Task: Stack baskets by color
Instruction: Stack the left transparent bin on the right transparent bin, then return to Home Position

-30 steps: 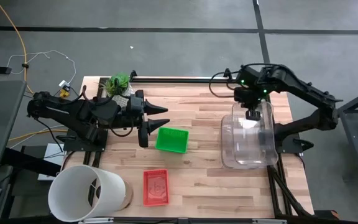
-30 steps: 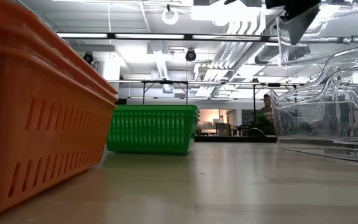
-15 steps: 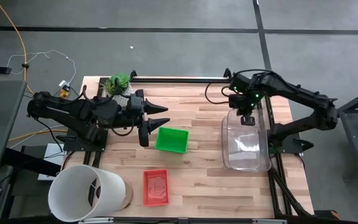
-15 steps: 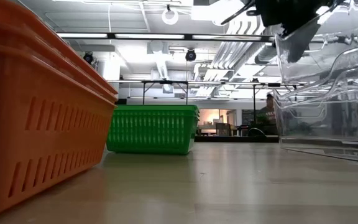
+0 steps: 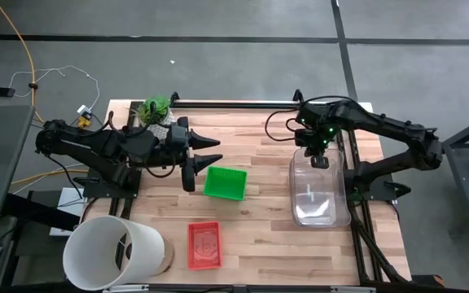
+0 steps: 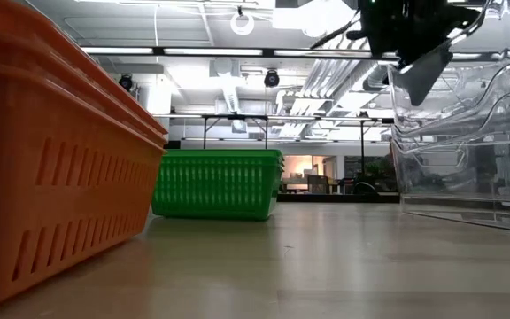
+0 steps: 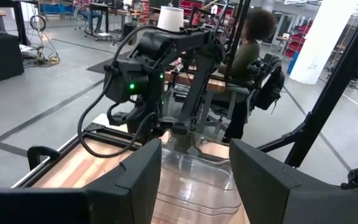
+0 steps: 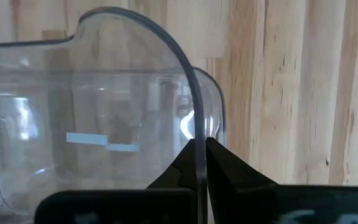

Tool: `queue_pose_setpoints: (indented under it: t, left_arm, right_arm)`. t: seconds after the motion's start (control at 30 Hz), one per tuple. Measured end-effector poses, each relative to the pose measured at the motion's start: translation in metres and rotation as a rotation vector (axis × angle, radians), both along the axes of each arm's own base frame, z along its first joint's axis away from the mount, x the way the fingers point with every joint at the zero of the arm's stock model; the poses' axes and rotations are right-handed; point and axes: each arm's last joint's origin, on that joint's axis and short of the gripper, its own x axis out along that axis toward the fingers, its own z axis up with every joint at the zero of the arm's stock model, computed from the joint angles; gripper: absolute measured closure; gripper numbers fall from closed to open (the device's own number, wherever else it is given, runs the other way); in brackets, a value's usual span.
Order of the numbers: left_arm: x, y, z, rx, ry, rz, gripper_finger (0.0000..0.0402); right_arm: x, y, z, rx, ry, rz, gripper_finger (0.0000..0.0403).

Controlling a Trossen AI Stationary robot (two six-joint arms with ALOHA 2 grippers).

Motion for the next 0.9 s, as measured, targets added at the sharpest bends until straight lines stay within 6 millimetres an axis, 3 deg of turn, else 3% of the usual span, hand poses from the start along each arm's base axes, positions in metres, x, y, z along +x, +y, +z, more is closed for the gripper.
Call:
queue_pose_setpoints:
  t: [0.37,0.5,0.63,0.77,0.9]
  left_arm:
    - [0.0,0.0,0.0,0.0,0.0,0.0,0.0225]
    - [0.0,0.0,0.0,0.0,0.0,0.0,0.0225]
    - [0.0,0.0,0.0,0.0,0.0,0.001,0.0225]
    - [0.0,0.0,0.0,0.0,0.0,0.001,0.0225]
    - [0.0,0.0,0.0,0.0,0.002,0.001,0.0225]
  right_arm:
    - [-0.002,0.0,-0.032,-0.006,0.066,-0.027,0.0399]
    - [-0.004,-0.001,-0.032,-0.067,0.107,-0.028,0.0364]
    - [-0.001,-0.003,-0.021,-0.102,0.075,-0.042,0.0293]
    - [0.0,-0.004,0.003,-0.123,0.038,-0.038,0.0221]
    - [-0.004,-0.004,0.031,-0.121,-0.016,-0.074,0.0186]
